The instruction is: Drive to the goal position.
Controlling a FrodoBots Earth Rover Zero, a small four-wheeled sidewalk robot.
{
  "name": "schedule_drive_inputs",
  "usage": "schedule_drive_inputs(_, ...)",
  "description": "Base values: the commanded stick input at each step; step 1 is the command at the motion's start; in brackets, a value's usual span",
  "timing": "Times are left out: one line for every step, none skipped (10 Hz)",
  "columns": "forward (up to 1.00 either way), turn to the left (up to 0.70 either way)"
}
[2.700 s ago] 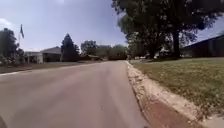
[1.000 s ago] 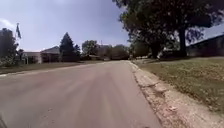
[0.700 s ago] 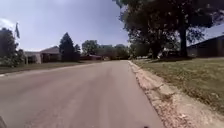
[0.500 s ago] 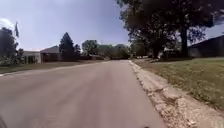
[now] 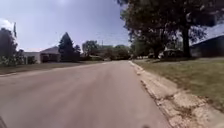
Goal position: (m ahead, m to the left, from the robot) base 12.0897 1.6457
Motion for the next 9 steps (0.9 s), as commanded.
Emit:
schedule_drive_inputs(0.70,-0.35)
schedule_drive_inputs(0.70,-0.35)
schedule_drive_inputs(0.70,-0.20)
schedule_drive_inputs(0.70,0.00)
schedule_drive_inputs(0.70,0.00)
schedule_drive_inputs(0.70,0.00)
schedule_drive_inputs(0.70,0.00)
schedule_drive_inputs(0.70,0.00)
schedule_drive_inputs(0.70,0.00)
